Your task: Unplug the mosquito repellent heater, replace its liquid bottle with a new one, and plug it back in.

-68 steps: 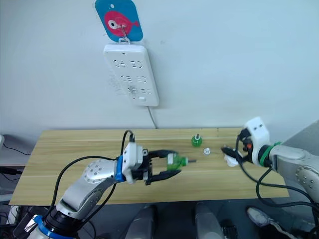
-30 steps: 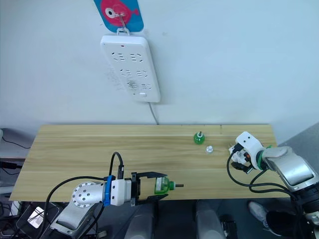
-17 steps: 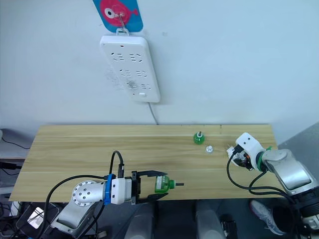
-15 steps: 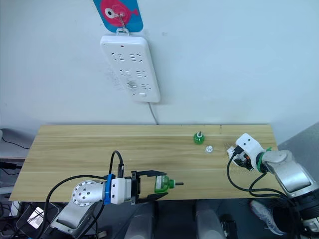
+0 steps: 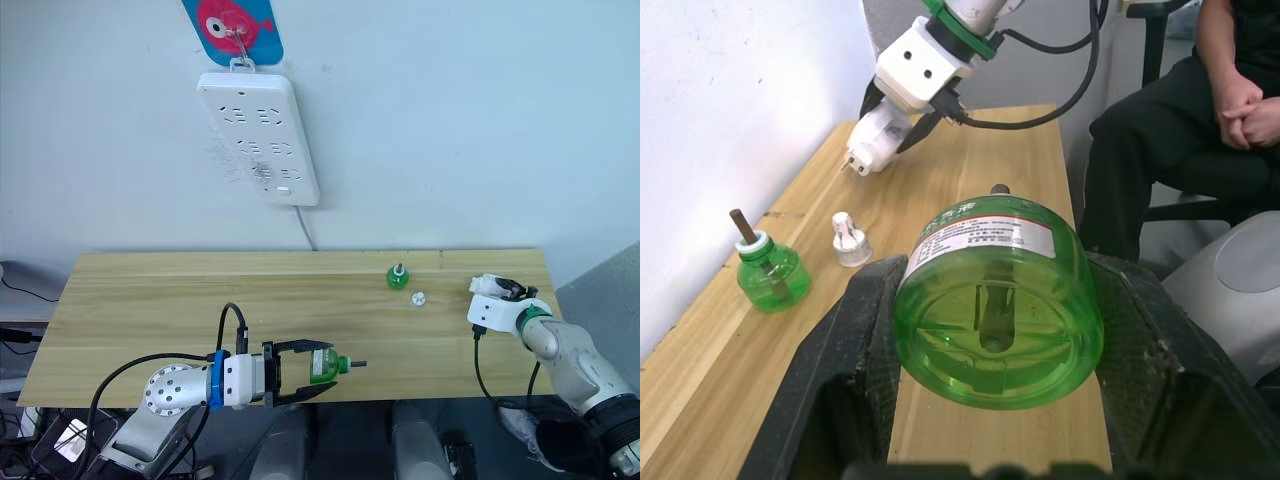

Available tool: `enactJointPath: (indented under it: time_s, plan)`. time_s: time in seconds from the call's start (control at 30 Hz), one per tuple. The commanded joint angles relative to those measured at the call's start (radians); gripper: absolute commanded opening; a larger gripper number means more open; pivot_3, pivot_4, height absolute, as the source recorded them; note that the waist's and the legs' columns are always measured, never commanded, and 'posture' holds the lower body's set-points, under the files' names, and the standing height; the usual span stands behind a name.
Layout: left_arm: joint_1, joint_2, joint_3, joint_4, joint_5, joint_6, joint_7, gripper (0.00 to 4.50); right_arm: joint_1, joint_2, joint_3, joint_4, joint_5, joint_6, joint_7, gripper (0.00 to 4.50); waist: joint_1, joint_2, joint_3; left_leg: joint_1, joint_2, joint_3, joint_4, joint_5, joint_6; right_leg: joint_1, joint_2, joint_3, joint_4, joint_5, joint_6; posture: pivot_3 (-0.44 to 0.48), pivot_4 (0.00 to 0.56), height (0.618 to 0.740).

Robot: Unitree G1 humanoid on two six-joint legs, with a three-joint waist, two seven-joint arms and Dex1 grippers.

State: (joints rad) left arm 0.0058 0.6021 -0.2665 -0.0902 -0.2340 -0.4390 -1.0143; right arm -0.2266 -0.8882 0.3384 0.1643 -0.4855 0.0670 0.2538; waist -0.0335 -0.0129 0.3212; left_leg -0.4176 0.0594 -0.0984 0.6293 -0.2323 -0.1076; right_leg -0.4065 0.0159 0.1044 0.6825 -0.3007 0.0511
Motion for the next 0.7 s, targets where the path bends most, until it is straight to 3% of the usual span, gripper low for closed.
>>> enactJointPath:
  time_s: [0.03, 0.13, 0.43, 0.67, 0.7]
  plan:
    - [0.008, -0.007, 0.003, -0.035, 0.003, -0.002, 0.003, 2.35, 0.025, 0.011, -0.040, -0.040, -0.007, -0.011, 0.016, 3.23, 0.000, 0.000, 0.000, 0.000, 0.000, 0.000, 0.000, 0.000, 0.000, 0.000, 0.000, 0.000, 0.000, 0.000, 0.000, -0.006, 0.348, 0.740]
    - [0.010, -0.005, 0.007, -0.029, 0.005, -0.002, 0.004, 2.35, 0.069, -0.002, -0.078, -0.141, 0.011, 0.031, 0.083, 4.25, 0.001, 0.000, 0.000, 0.000, 0.000, 0.000, 0.000, 0.000, 0.000, 0.000, 0.000, 0.000, 0.000, 0.000, 0.000, -0.007, 0.349, 0.740]
    - [0.032, 0.007, 0.020, -0.035, 0.005, 0.007, 0.010, 2.35, 0.200, 0.022, -0.282, -0.561, 0.246, 0.308, 0.388, 4.29, 0.001, 0.000, 0.000, 0.000, 0.000, -0.001, 0.000, 0.000, 0.000, 0.001, 0.000, 0.000, 0.000, 0.000, 0.000, -0.003, 0.354, 0.740]
    - [0.039, 0.015, 0.024, -0.049, -0.002, 0.020, -0.002, 2.35, 0.040, -0.023, -0.302, -0.535, 0.425, 0.609, 0.618, 4.29, 0.001, 0.000, 0.003, 0.001, 0.000, 0.000, 0.001, 0.000, 0.000, 0.001, 0.000, 0.000, 0.000, 0.000, 0.001, -0.004, 0.357, 0.740]
    - [0.039, 0.015, 0.023, -0.051, -0.001, 0.022, -0.004, 2.35, 0.021, -0.028, -0.294, -0.514, 0.432, 0.620, 0.629, 4.50, 0.001, 0.000, 0.003, 0.001, 0.000, -0.001, 0.001, 0.000, 0.000, 0.001, 0.000, 0.000, 0.000, 0.000, 0.001, -0.004, 0.357, 0.740]
